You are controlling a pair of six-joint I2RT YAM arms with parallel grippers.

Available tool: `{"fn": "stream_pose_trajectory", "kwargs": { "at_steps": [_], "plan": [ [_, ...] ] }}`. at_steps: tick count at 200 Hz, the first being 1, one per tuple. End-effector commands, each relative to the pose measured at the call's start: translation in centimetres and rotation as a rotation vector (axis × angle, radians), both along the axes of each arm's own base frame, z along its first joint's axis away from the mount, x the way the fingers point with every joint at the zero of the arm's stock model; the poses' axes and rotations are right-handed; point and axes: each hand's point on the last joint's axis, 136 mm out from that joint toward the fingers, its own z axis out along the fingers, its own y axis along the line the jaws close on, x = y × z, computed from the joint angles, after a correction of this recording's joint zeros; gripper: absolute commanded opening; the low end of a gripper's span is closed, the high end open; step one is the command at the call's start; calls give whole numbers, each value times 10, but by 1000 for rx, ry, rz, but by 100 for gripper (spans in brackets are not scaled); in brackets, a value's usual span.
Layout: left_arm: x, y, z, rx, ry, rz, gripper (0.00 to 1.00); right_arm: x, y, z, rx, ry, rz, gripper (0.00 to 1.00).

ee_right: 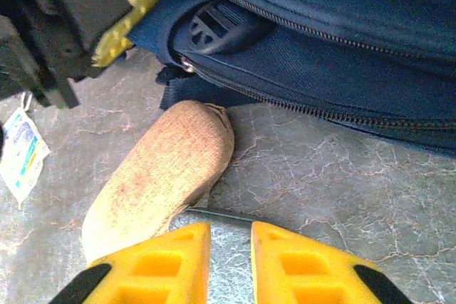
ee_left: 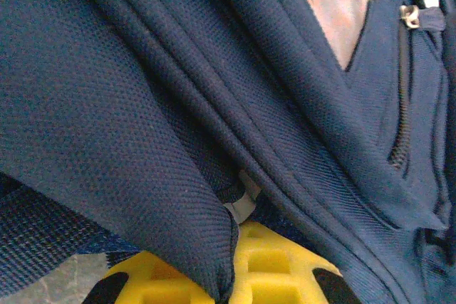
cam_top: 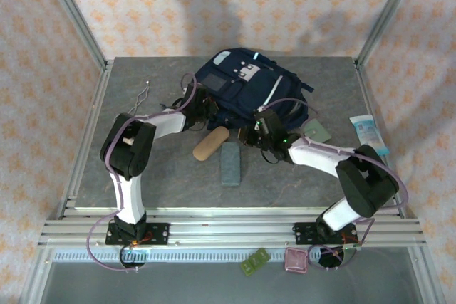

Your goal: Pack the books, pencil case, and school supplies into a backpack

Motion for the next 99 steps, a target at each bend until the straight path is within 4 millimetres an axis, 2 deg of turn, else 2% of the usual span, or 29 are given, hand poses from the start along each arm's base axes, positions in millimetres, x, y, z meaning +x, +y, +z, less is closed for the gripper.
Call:
{"fn": "stream_pose_trajectory", "kwargs": {
  "at_steps": [1,18,38,70,99],
  "plan": [
    [-2,-26,74,-113,-106,-78,0,10,11,12,24,-72,29,23],
    [-8,-37,93,-162,-118,-93,0,17,15,15,26,-104,30,30],
    [-14,-48,109,-202,-134,-103,0,30,19,23,33,-146,13,32],
    [-20,-62,124,-260,-147,-114,0,49,22,37,42,-199,-43,36],
    [-21,-71,133,-280,-157,-128,0,62,21,40,-17,-227,-118,38]
  ]
}}
